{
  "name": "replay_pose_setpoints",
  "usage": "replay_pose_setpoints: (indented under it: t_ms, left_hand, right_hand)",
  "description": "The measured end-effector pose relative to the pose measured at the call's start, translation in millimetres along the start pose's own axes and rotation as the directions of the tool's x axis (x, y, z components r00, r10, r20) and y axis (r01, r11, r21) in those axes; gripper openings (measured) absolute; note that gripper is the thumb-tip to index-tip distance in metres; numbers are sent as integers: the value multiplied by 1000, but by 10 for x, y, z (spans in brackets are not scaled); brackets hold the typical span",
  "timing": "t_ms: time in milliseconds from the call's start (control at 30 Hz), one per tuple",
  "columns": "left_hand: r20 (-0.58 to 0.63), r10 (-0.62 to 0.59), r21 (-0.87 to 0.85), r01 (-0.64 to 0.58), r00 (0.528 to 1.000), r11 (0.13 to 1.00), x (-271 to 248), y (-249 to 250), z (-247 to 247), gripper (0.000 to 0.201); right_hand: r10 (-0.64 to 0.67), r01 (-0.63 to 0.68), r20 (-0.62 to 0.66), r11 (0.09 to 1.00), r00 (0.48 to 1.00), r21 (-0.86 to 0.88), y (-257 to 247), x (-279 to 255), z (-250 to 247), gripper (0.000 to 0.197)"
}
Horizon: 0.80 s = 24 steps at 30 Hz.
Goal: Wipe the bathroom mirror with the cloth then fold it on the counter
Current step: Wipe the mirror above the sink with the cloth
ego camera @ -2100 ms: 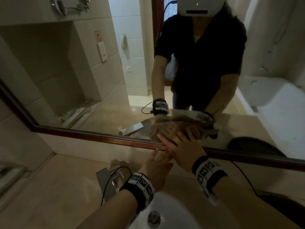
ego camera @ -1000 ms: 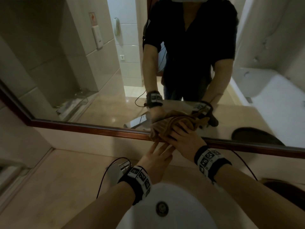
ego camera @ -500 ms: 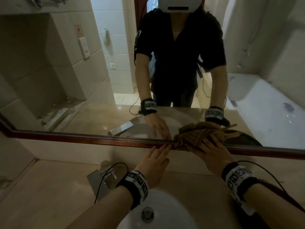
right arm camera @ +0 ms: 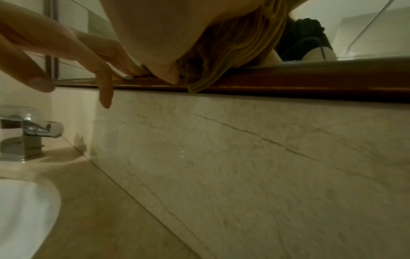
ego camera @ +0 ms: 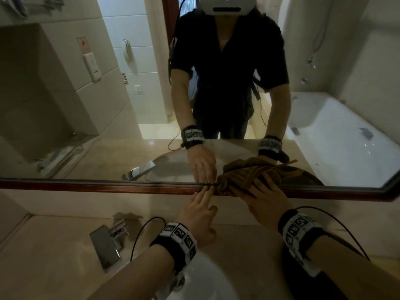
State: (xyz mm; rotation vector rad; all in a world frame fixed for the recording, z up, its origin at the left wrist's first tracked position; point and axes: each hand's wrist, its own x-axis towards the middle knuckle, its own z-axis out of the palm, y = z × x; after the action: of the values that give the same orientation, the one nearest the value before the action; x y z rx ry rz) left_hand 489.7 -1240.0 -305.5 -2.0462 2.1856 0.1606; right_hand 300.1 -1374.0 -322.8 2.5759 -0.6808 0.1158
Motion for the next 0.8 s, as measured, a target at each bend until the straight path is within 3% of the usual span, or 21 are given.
replay_pose_setpoints:
  t_ms: [167,267,367,467,533,600,700,800]
  left_hand:
    - [179,28,-14,-26,983,1000,-33,-109,-229,50]
    - [197,43,-22,-39,979,999,-30,-135,-247,50]
    - [222,49,-37,-42,974,998,-23,-144,-179,51]
    - [210,65,-66,-53,975,996,18,-198,-129,44]
    - [234,71,-73,-55,970,996,2,-236,-118,50]
    - [246,66,-17,-64,967,998,-13,-246,-92,61]
    - [185,45,3,-47,982,999,-4,-241,-4,60]
    - [141,62,-3,-62,988,998,7,-266,48,58]
  right_hand:
    - [25,-23,-257,1000,966,12,38,655,-767,72]
    - [180,-180,-475,983,862,46,130,1241,-1460,65]
    - [256,-243,-531,965,808,95,45,1505,-1704,75]
    - [184,-175,-462,983,868,63,-195,1463,-1405,86]
    - [57,-60,-331,998,942,0,-361,1304,-1009,91]
    - [-70,63,-179,997,981,-45,-465,1071,-605,94]
    - [-136,133,-55,990,989,-50,-496,795,-281,88]
    - [-123,121,-73,992,990,-33,-499,730,-284,77]
